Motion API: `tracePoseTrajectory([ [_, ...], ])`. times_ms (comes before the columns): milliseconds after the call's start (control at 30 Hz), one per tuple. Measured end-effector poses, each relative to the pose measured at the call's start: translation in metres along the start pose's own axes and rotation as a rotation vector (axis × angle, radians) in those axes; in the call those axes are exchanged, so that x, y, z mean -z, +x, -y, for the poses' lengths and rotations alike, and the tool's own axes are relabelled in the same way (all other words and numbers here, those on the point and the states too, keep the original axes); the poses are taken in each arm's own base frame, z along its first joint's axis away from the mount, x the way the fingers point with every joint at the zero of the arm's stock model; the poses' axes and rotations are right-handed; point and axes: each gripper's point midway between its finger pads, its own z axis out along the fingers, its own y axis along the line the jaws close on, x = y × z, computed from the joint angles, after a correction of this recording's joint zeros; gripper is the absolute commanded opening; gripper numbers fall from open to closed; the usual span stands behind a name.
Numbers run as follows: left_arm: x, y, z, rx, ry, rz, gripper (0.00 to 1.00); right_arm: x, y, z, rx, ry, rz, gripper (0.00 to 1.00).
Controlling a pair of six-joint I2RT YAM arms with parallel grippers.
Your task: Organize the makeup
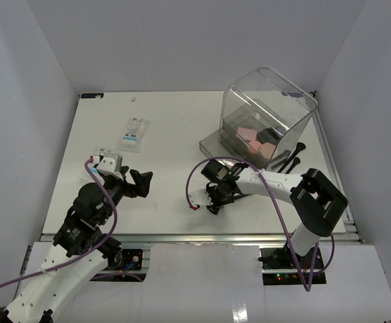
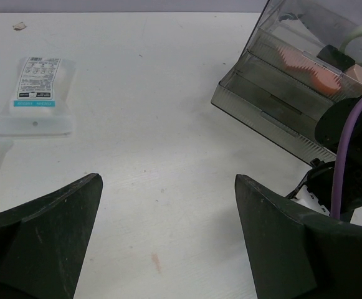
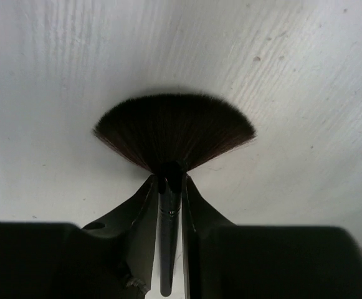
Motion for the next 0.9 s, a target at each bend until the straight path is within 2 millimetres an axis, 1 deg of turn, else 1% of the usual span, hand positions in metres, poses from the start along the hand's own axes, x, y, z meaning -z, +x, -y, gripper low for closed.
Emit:
tracePoseTrajectory([
  [67, 0.0, 0.001, 0.0, -0.001, -0.001, -0.003, 0.98, 0.0, -0.008, -0.005, -0.003, -0.031, 0.043, 0.13],
  [133, 0.0, 0.001, 0.0, 0.0, 0.0, -0.002, 0.98, 0.003, -0.02, -0.014, -0.009, -0.085, 0.104, 0.13],
  [167, 0.0, 0.001, 0.0, 0.0, -0.001, -0.002, 0.98, 0.005, -0.028, -0.017, -0.011, -0.111, 0.138, 0.12],
  [233, 0.0, 0.001, 0.0, 0.0, 0.0, -0.002, 0.98, 0.015, -0.046, -0.017, -0.016, -0.142, 0.206, 0.12],
  [400, 0.0, 0.001, 0.0, 0.0, 0.0, -0.001, 0.98, 0.052, -0.1, 0.004, -0.018, -0.147, 0.406, 0.11],
  [467, 0.0, 0.001, 0.0, 0.0, 0.0, 0.0, 0.98, 0.066, -0.115, 0.009, -0.028, -0.151, 0.466, 0.11],
  [533, 0.0, 0.001, 0.0, 0.0, 0.0, 0.0, 0.98, 0.08, -0.124, 0.013, -0.05, -0.158, 0.517, 0.11],
  [600, 0.0, 0.001, 0.0, 0.0, 0.0, -0.001, 0.98, 0.097, -0.127, 0.021, -0.087, -0.151, 0.567, 0.11],
  [733, 0.0, 0.001, 0.0, 0.0, 0.0, -0.002, 0.98, 0.142, -0.117, 0.051, -0.165, -0.054, 0.654, 0.13],
  [800, 0.0, 0.001, 0.0, 0.0, 0.0, -0.002, 0.98, 0.161, -0.106, 0.064, -0.192, 0.011, 0.669, 0.24],
  [867, 0.0, 0.001, 0.0, -0.001, 0.0, -0.001, 0.98, 0.17, -0.101, 0.066, -0.202, 0.044, 0.673, 0.38],
  [900, 0.0, 0.001, 0.0, -0.001, 0.0, -0.001, 0.98, 0.173, -0.099, 0.066, -0.205, 0.055, 0.674, 0.43],
])
